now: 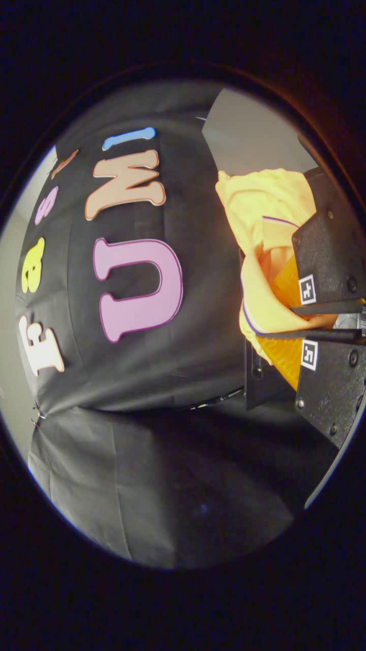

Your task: Put the clothes into the washing machine and then close the washing machine lid.

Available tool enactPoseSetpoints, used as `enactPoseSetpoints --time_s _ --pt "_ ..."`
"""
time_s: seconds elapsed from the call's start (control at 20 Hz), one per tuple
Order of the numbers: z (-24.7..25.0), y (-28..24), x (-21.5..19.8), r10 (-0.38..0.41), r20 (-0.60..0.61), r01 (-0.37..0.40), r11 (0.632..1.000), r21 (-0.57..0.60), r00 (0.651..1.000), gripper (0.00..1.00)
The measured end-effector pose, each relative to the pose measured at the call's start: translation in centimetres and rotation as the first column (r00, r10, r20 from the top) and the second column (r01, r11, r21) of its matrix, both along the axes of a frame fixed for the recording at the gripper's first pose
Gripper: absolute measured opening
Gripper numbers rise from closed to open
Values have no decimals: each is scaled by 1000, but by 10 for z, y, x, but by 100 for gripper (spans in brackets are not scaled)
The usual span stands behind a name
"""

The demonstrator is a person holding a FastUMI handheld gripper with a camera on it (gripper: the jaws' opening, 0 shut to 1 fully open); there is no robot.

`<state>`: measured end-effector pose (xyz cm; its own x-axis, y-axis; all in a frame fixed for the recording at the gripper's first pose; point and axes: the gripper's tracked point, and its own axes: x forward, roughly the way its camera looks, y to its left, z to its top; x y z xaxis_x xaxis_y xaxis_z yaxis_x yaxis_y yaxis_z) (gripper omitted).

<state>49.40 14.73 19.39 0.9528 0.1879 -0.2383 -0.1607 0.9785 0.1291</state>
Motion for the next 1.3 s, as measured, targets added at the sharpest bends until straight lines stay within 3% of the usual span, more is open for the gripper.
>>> enactPoseSetpoints --time_s 0.35,0.55,0.8,0.95,1.3 --pt "-25 34 9 41 -47 -38 998 58 998 11" --pt "-51 36 14 39 -77 -34 997 64 996 11" --pt "-78 47 24 33 -121 -14 988 152 992 11" --pt "-88 48 27 2 -133 14 993 119 991 17" --pt "-94 55 21 30 -132 -30 1000 -2 991 78"
